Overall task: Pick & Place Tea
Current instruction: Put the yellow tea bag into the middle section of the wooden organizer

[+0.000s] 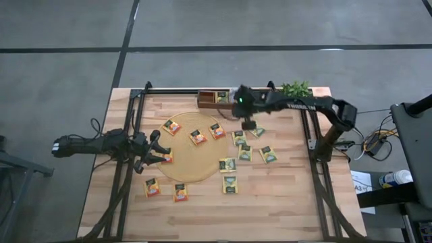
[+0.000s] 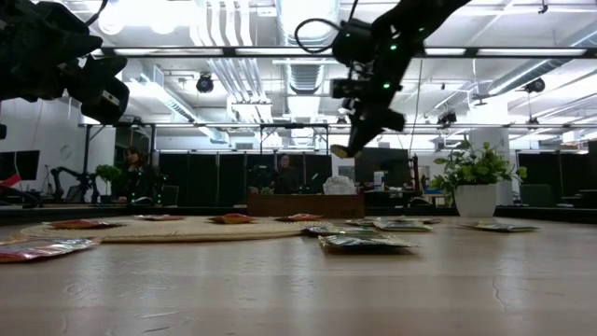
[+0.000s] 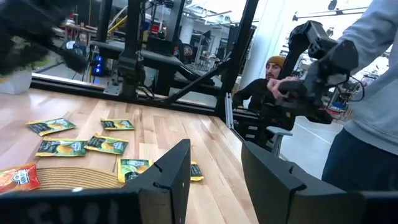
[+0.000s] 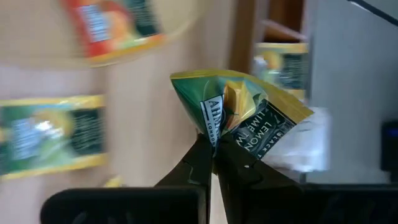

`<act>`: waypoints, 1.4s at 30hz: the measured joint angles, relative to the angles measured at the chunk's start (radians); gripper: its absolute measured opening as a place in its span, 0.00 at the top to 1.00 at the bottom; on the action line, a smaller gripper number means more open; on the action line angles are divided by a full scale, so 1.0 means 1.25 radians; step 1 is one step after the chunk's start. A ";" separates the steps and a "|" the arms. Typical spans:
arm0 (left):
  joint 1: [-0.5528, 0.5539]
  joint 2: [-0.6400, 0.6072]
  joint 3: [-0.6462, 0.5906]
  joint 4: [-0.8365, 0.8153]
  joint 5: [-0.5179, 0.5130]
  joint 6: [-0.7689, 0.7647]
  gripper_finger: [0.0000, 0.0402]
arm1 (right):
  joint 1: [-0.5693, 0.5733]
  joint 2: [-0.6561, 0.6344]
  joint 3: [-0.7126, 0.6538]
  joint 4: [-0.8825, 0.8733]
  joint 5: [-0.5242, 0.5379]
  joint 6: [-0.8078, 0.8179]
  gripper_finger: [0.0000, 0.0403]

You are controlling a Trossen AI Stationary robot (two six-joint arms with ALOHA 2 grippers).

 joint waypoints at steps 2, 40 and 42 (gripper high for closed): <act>0.000 0.000 0.000 0.000 0.000 0.000 0.66 | -0.025 0.034 0.050 -0.005 0.000 -0.009 0.97; 0.000 0.000 0.000 0.000 0.000 0.000 0.66 | -0.109 0.533 0.646 -0.237 0.101 -0.070 0.96; 0.000 0.000 0.000 0.000 0.000 0.000 0.66 | -0.108 0.533 0.644 -0.238 0.101 -0.069 0.95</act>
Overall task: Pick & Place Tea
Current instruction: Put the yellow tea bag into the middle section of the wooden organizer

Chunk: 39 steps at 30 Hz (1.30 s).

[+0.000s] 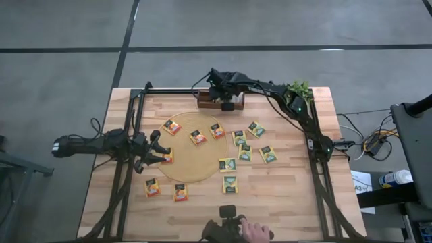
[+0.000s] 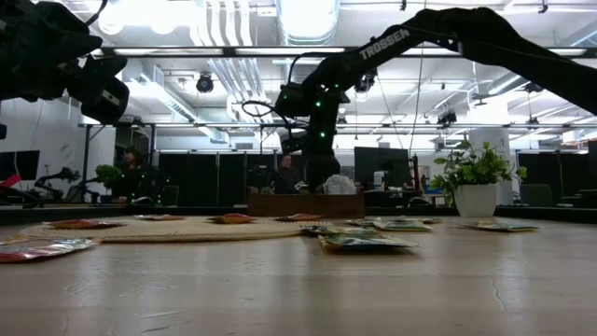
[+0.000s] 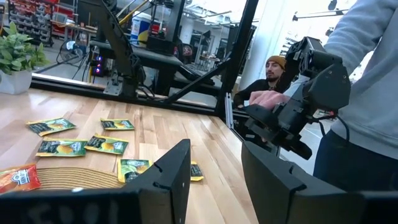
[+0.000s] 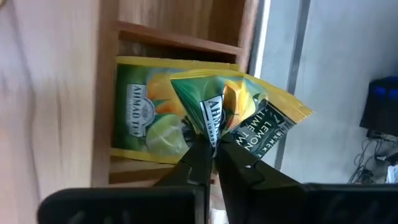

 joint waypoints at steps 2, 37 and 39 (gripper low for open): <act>0.000 0.000 0.000 0.000 0.000 0.000 0.66 | 0.001 0.000 0.000 0.000 0.000 0.016 0.92; 0.000 0.000 0.000 0.000 0.000 0.000 0.66 | -0.008 -0.007 -0.002 -0.031 -0.021 0.033 0.19; 0.000 0.000 0.000 0.000 0.000 0.000 0.66 | -0.008 -0.014 -0.002 -0.040 -0.024 0.045 0.17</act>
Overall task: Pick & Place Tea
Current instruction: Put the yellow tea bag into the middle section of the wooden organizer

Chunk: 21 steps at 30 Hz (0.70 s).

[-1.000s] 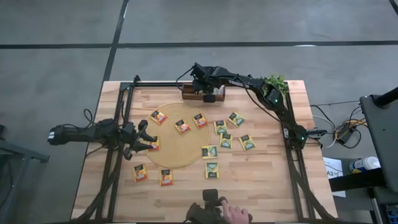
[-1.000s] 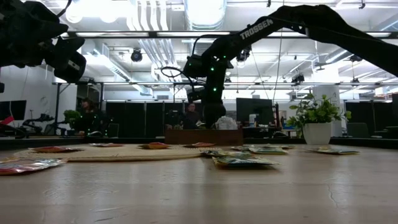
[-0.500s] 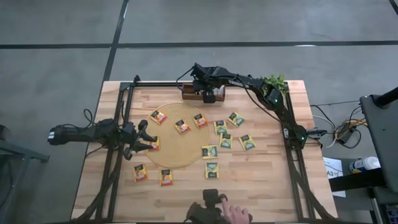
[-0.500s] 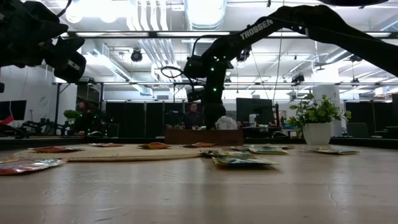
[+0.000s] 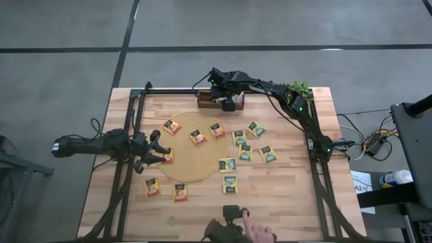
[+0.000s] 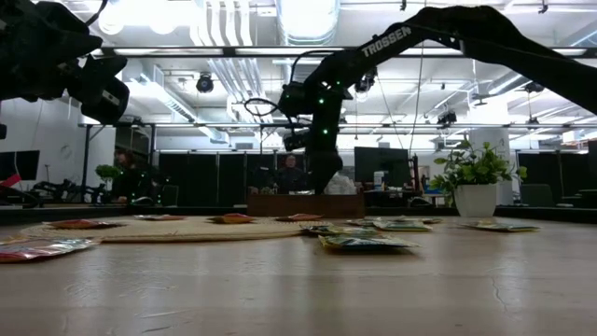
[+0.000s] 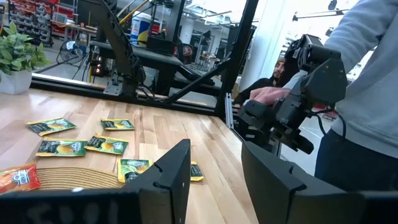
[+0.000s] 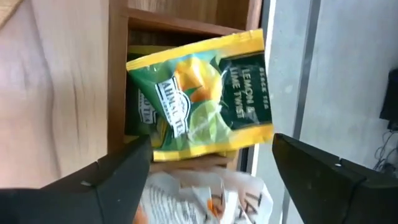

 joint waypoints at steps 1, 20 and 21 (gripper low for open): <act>0.000 0.000 0.000 0.000 0.000 0.000 0.66 | -0.001 -0.005 0.000 -0.004 -0.001 0.006 0.16; 0.000 0.000 0.000 0.000 0.000 0.000 0.66 | -0.041 -0.021 -0.032 0.117 -0.129 -0.027 0.18; 0.000 0.000 0.000 0.000 0.000 0.000 0.66 | -0.041 -0.016 -0.033 0.117 -0.129 -0.032 0.18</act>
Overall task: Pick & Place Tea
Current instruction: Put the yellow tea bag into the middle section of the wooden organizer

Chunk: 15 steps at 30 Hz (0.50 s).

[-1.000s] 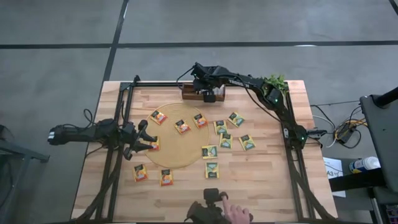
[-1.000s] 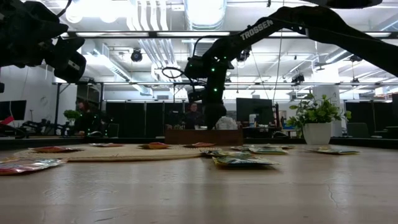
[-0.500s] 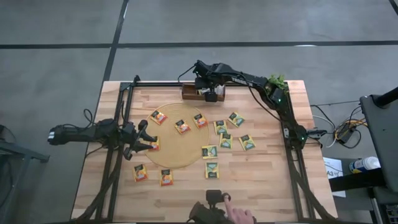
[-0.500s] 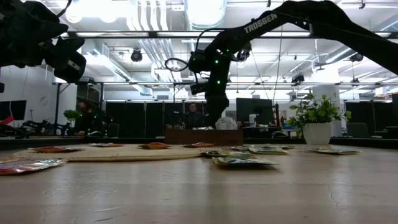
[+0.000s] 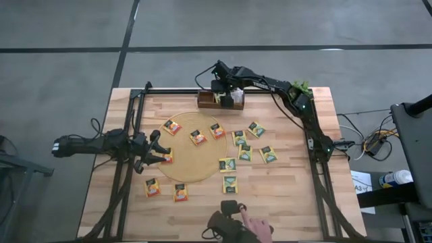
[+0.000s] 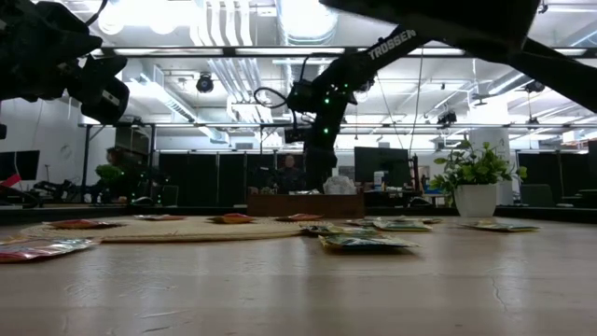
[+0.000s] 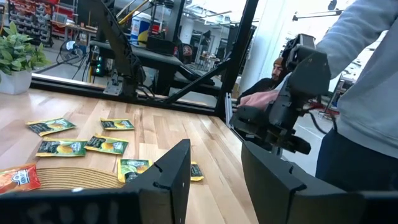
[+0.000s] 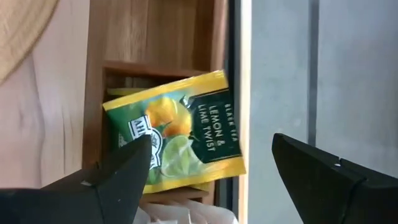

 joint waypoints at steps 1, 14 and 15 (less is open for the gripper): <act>0.000 0.000 0.000 0.000 0.000 0.000 0.66 | -0.001 0.005 -0.002 0.000 0.000 -0.007 0.18; 0.000 0.000 0.000 0.000 0.000 0.000 0.66 | -0.001 0.043 -0.005 0.010 0.091 -0.059 0.18; 0.000 0.000 0.000 0.000 0.000 0.000 0.66 | -0.001 0.043 -0.005 0.010 0.092 -0.058 0.18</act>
